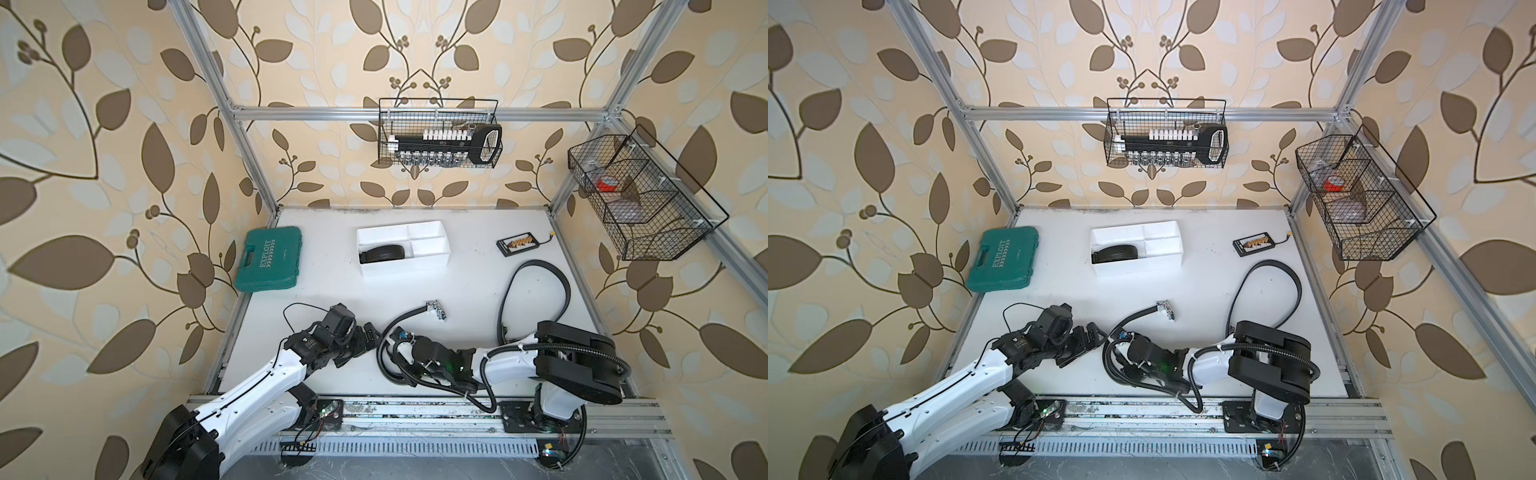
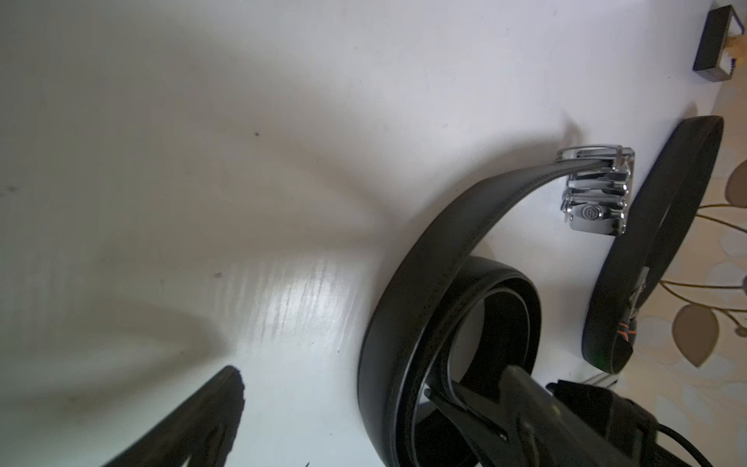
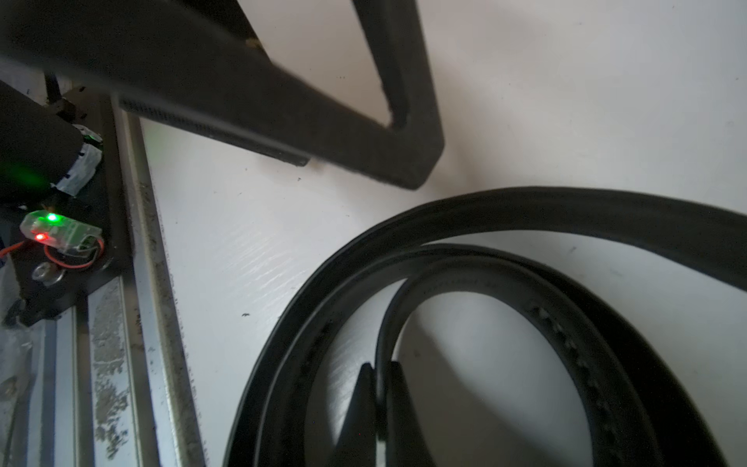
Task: Place the belts into the storage roll
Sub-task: Roll the belt at the center of the board.
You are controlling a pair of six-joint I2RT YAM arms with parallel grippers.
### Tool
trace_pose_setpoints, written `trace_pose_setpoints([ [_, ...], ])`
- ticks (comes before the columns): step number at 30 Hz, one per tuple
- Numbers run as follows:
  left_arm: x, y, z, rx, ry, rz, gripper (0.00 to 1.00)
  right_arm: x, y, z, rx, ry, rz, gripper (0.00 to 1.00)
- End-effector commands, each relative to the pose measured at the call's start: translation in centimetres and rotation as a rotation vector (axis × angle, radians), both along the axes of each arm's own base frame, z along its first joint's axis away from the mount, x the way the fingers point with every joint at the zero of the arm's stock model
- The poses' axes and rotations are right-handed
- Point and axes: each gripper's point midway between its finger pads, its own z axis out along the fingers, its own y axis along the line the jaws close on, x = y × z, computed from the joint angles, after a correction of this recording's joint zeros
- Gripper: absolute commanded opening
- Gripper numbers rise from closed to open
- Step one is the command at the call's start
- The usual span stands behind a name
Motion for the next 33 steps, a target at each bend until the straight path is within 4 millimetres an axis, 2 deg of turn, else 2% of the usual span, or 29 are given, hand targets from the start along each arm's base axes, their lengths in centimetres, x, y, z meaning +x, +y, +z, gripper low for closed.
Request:
trace_pose_setpoints([
  [1, 0.5, -1.7, 1.2, -0.116, -0.014, 0.008, 0.99, -0.1, -1.8, -1.9, -0.076, 0.017, -0.027, 0.0],
  [9, 1.0, -1.6, 0.1, -0.043, 0.007, -0.027, 0.94, -0.1, -1.8, -1.9, -0.075, 0.018, -0.028, 0.0],
  [18, 4.5, -3.6, 0.7, 0.022, -0.008, -0.097, 0.94, -0.1, -1.7, -2.1, -0.082, 0.024, -0.025, 0.0],
  [21, 5.2, -3.6, 0.1, 0.083, 0.002, -0.131, 0.93, 0.0, -1.8, -2.2, -0.083, 0.024, -0.03, 0.0],
  [24, 5.3, -3.0, -0.8, 0.181, 0.01, -0.159, 0.93, 0.0, -1.9, -2.0, -0.076, 0.022, -0.033, 0.0],
  [29, 5.2, -2.9, -2.2, 0.222, 0.027, -0.199, 0.9, 0.1, -2.0, -1.9, -0.072, 0.02, -0.037, 0.0],
  [33, 4.0, -2.9, -3.7, 0.222, 0.068, -0.244, 0.79, 0.1, -2.1, -1.8, -0.066, 0.019, -0.043, 0.0],
])
